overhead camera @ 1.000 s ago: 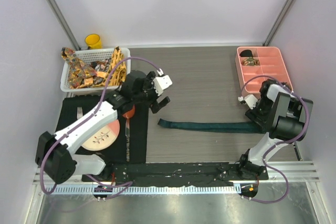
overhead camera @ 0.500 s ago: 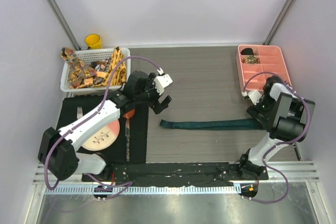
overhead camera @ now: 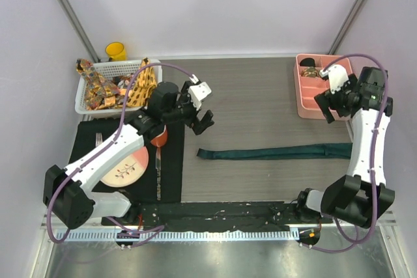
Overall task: Roll the ties
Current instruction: Flatten out the tie at the center of the board.
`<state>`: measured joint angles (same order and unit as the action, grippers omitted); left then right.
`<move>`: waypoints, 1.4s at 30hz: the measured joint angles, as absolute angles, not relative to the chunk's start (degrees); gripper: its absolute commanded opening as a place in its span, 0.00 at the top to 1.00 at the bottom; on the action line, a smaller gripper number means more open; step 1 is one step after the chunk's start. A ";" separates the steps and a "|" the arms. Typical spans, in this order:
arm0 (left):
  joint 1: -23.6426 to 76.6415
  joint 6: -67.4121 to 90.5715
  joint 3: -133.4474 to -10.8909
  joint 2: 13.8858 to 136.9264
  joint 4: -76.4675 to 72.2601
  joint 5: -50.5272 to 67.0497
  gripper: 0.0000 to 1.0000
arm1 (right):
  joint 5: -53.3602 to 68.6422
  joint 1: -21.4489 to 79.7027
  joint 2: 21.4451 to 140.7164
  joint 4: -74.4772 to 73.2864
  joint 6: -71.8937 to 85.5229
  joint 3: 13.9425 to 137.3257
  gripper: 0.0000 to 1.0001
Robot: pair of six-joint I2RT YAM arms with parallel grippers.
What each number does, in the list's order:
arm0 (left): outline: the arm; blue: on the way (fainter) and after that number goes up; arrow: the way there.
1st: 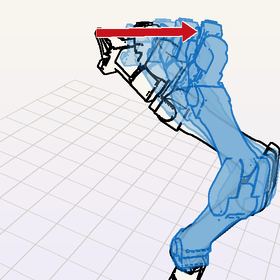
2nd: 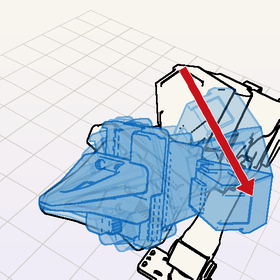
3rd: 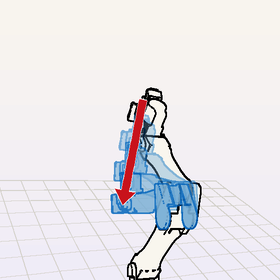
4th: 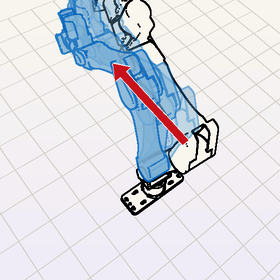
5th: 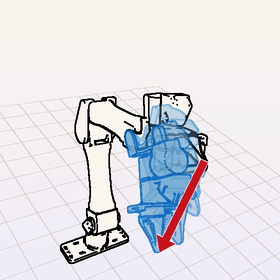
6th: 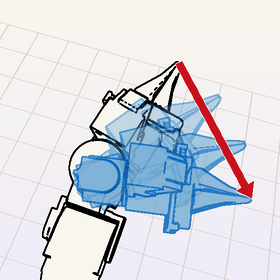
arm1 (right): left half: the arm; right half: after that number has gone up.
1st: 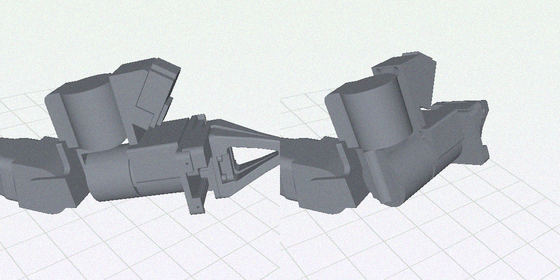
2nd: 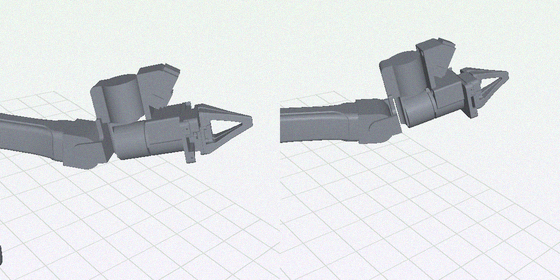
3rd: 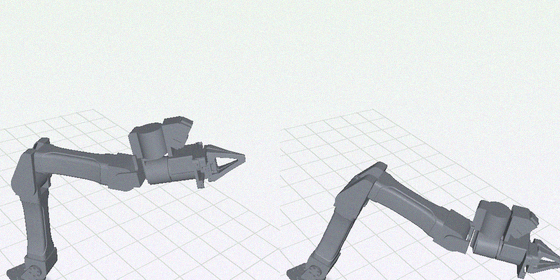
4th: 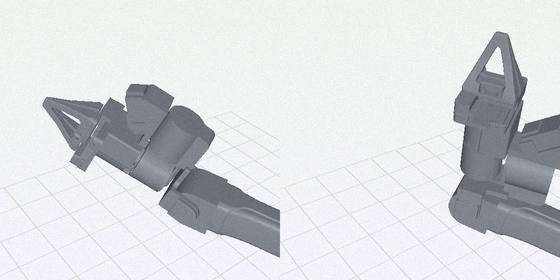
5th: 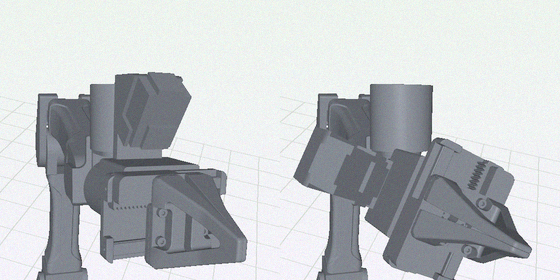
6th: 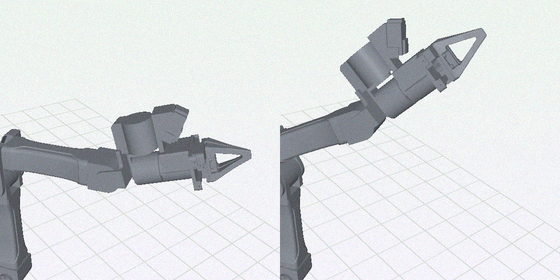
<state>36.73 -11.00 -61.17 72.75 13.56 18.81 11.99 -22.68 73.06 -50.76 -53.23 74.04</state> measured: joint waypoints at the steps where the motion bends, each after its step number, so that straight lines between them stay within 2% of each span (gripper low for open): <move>1: 36.73 -11.68 -61.65 72.97 13.65 19.20 0.00 | 14.98 -22.68 72.23 -50.76 -51.31 74.50 0.01; 4: 36.75 -16.05 -62.06 73.32 13.89 20.78 0.00 | 22.72 -21.54 71.11 -51.68 -47.53 74.78 0.01; 7: 36.88 -20.47 -62.08 74.32 14.44 21.87 0.00 | 26.06 -15.11 72.97 -53.56 -44.60 74.98 0.03; 12: 37.30 -29.21 -61.52 78.76 17.47 24.75 0.00 | 29.93 -2.00 80.53 -57.17 -40.49 74.04 0.17; 13: 37.43 -30.33 -61.06 79.44 17.85 25.06 0.00 | 30.76 -0.38 82.06 -57.71 -39.55 73.21 0.23; 20: 43.22 -33.67 -58.87 87.77 17.89 24.97 0.00 | 36.07 2.98 89.32 -57.58 -28.77 66.74 0.39; 25: 48.90 -31.90 -59.53 95.00 15.07 22.31 0.01 | 35.66 2.98 91.83 -55.48 -23.05 64.01 0.38; 30: 52.23 -28.38 -61.71 101.47 13.04 19.14 0.02 | 28.77 2.55 91.96 -55.75 -28.36 63.99 0.33; 34: 52.42 -26.98 -62.28 103.04 12.38 16.88 0.13 | 22.48 1.74 89.14 -55.13 -37.47 62.85 0.33; 35: 52.42 -26.98 -62.39 103.31 12.40 16.49 0.22 | 21.58 1.65 88.53 -55.16 -39.09 62.43 0.33; 38: 52.36 -27.22 -62.43 103.66 12.88 15.81 0.37 | 20.43 1.48 88.03 -55.48 -42.28 61.98 0.34; 42: 52.38 -27.35 -62.41 103.70 14.11 14.96 0.41 | 23.00 1.50 89.12 -55.81 -40.95 62.81 0.40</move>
<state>52.38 -27.35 -62.41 103.70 14.11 14.96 23.00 1.50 89.12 -55.81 -40.95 62.81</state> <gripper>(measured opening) 0.608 0.644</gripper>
